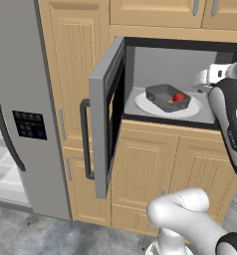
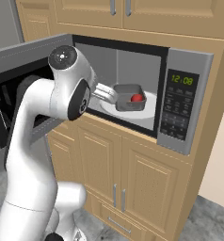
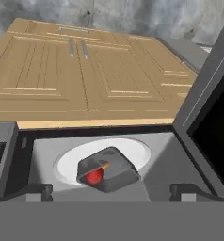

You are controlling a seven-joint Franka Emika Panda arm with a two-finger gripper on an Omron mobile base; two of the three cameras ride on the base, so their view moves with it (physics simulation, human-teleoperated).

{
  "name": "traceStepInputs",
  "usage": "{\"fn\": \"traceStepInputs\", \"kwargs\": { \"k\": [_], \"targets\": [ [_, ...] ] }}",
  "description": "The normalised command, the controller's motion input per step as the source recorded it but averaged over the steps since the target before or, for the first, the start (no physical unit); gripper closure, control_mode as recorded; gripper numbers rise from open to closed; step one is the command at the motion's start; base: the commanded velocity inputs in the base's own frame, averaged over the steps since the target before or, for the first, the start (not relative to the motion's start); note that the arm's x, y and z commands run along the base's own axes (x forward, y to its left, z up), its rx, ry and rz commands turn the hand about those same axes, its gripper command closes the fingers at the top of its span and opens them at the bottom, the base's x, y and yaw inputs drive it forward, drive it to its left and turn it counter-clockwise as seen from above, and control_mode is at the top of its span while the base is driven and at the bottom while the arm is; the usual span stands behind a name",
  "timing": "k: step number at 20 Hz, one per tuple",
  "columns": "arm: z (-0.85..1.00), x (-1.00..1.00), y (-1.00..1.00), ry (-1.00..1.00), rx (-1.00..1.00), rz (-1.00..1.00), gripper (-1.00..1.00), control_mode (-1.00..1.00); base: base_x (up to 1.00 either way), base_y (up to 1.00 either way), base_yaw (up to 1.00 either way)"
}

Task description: Place the tupperware containing the shrimp and onion meal in the microwave. Close the microwave door and press the start button to reheat the meal.

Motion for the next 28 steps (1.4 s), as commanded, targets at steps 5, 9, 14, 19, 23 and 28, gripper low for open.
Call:
{"fn": "traceStepInputs", "kwargs": {
  "k": [5,9,14,19,23,28],
  "targets": [
    [0.18,-0.51,0.05,-0.12,-0.37,0.16,-1.00,-1.00,0.00,0.00,0.00],
    [0.25,-0.83,0.61,-0.13,-0.20,0.20,-1.00,-1.00,0.00,0.00,0.00],
    [0.39,-0.45,0.86,0.01,-0.16,0.19,-1.00,-1.00,0.00,0.00,0.00],
    [0.56,-0.42,0.76,0.10,-0.16,0.18,-1.00,-1.00,0.00,0.00,0.00],
    [0.37,-0.69,0.77,0.03,-0.28,0.13,-1.00,-1.00,0.00,0.00,0.00],
    [0.02,-0.97,0.72,-0.11,-0.35,0.05,-1.00,-1.00,0.00,0.00,0.00]
  ]
}}
